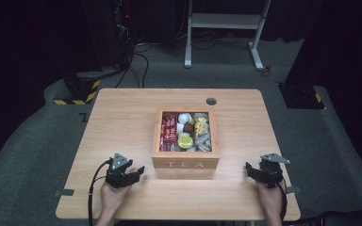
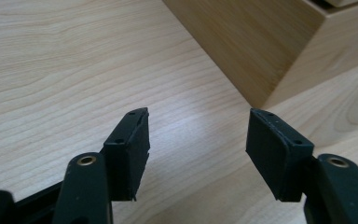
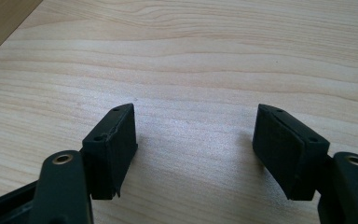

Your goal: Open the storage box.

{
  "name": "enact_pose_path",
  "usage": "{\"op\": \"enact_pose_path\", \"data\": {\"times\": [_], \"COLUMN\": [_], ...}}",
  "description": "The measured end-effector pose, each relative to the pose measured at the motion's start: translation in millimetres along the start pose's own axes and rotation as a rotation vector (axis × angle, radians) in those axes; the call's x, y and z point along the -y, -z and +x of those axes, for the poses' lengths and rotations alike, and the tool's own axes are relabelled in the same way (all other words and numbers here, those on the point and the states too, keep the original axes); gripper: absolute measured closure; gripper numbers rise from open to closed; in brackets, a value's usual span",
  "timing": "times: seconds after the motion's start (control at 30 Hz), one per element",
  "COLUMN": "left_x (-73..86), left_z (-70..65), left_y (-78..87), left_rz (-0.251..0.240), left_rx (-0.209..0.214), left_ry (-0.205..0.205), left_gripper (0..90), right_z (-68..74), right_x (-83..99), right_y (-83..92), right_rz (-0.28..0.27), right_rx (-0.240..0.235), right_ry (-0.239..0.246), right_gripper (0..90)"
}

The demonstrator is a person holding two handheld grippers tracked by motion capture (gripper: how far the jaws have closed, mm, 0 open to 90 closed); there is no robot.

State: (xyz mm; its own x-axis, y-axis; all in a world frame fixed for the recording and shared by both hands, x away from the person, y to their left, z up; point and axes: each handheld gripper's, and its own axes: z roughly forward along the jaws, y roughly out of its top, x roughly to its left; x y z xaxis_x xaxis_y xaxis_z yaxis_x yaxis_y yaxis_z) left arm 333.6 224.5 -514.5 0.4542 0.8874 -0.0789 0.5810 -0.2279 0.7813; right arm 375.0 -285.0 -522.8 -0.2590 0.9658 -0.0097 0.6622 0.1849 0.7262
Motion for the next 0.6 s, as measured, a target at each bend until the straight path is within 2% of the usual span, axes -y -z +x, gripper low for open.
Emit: {"op": "enact_pose_path", "data": {"times": [0.23,0.33,0.37,0.47,0.6], "left_x": [-0.9,-1.4,-1.0,-0.9,-1.0], "left_z": [-8.2,-13.0,-16.9,-21.2,-28.9], "left_y": [2.6,5.1,7.0,7.6,8.4], "left_rz": [-0.004,-0.014,-0.036,-0.046,-0.046], "left_rx": [0.042,0.051,0.065,0.072,0.100], "left_ry": [-0.010,-0.017,-0.003,-0.006,-0.024], "left_gripper": [41.9,42.9,44.0,44.8,48.3], "right_z": [0.0,0.1,0.0,0.0,0.1], "right_x": [0.0,0.1,0.1,0.1,0.1], "right_y": [0.1,0.1,0.1,0.1,0.1], "right_rz": [0.001,0.001,0.000,0.000,0.000], "right_rx": [0.001,0.000,0.000,-0.001,-0.001], "right_ry": [0.001,0.000,0.002,0.002,0.002], "right_gripper": [30.2,30.2,30.2,30.2,30.2]}}
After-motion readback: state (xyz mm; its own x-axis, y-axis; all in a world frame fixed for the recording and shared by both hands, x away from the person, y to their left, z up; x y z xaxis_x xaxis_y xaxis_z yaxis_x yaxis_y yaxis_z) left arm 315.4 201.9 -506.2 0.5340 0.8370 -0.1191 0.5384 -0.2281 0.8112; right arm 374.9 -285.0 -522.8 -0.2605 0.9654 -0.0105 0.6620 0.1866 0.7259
